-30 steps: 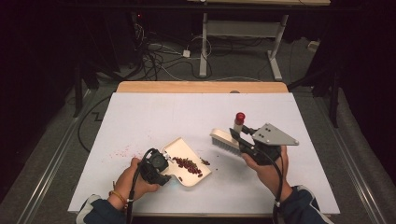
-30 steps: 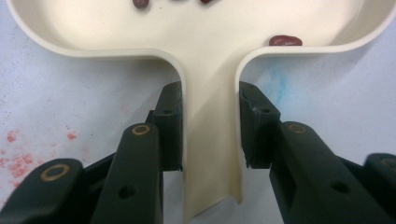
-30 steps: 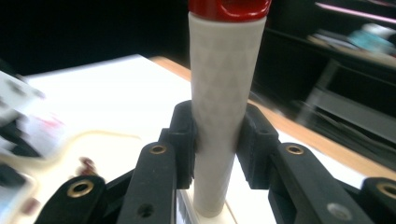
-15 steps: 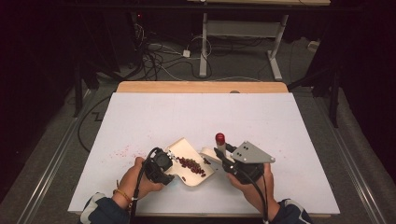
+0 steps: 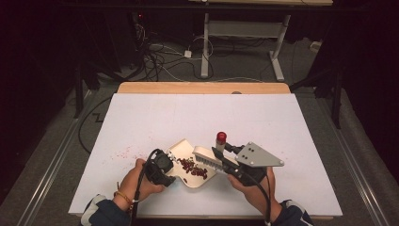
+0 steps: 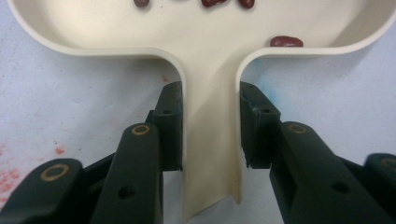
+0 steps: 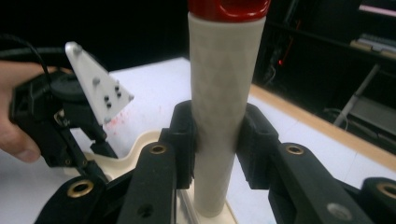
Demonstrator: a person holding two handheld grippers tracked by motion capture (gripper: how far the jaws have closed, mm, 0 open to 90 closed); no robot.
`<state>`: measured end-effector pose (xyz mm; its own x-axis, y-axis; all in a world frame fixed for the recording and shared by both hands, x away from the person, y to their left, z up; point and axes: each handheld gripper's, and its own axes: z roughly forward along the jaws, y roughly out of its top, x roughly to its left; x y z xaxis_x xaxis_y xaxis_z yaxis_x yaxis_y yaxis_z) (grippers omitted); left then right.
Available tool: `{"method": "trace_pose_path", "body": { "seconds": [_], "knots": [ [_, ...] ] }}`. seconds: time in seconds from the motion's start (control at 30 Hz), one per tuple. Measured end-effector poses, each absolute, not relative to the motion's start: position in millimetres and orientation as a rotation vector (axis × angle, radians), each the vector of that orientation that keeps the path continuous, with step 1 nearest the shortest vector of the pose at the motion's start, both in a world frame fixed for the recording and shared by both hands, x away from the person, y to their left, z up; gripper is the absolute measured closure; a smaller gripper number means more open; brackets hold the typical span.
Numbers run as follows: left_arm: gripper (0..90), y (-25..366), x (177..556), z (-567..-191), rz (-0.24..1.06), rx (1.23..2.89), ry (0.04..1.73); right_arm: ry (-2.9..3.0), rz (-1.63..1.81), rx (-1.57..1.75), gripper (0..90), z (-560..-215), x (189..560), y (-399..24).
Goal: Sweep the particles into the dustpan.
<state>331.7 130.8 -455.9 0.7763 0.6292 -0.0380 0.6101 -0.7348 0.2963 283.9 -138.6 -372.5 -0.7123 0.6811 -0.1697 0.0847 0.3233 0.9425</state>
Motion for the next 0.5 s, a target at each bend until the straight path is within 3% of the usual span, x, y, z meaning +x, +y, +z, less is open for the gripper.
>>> {"method": "trace_pose_path", "body": {
  "seconds": [0.27,0.5],
  "knots": [
    [63.7,135,331,-456,0.097,2.689,0.930,2.082,1.406,0.701,70.4,-356,295,-180],
    [63.7,134,328,-455,0.112,2.701,0.930,2.083,1.265,0.784,70.4,-368,295,-200]
  ]
}}
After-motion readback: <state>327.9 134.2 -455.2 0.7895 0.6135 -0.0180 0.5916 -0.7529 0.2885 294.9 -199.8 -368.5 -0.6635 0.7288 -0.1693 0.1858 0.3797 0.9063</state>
